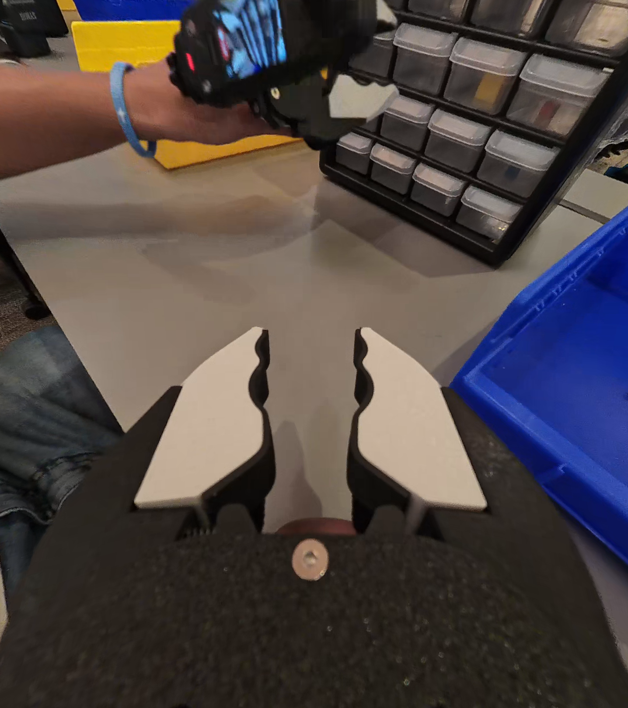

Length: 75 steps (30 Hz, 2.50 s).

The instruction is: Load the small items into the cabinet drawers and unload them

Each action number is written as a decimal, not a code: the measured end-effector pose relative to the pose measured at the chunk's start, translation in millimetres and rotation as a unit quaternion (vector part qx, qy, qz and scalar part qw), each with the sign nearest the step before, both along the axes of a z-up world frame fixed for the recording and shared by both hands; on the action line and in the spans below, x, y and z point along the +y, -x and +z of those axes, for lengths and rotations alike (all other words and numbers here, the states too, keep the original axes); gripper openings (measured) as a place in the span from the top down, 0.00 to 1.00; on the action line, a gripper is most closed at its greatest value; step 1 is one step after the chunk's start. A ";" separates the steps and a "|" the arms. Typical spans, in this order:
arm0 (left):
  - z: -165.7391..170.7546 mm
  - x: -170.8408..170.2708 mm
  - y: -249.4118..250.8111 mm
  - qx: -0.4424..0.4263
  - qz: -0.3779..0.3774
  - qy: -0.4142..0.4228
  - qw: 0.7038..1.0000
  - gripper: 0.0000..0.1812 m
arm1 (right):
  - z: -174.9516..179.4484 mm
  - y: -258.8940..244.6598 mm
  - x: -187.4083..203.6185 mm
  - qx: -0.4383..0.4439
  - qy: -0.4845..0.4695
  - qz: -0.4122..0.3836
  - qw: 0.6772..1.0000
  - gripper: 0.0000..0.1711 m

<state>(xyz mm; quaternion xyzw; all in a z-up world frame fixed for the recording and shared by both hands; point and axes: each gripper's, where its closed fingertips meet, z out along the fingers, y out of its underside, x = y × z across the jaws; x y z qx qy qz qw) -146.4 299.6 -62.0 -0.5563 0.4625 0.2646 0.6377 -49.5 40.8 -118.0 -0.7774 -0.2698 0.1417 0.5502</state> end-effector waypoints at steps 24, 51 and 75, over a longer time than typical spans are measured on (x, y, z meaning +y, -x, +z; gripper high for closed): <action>5.3 18.6 -18.3 0.152 -0.016 -0.118 0.981 0.81 | -3.3 3.1 -2.3 -0.003 0.015 0.010 1.000 0.75; -1.2 13.5 -17.0 -0.437 0.064 0.260 0.858 0.64 | 75.8 1.6 52.9 -0.065 0.092 0.052 0.992 0.72; -8.5 -57.7 -3.5 -0.444 0.028 0.215 0.869 0.64 | 35.1 93.6 222.3 -0.469 0.304 0.268 0.784 0.85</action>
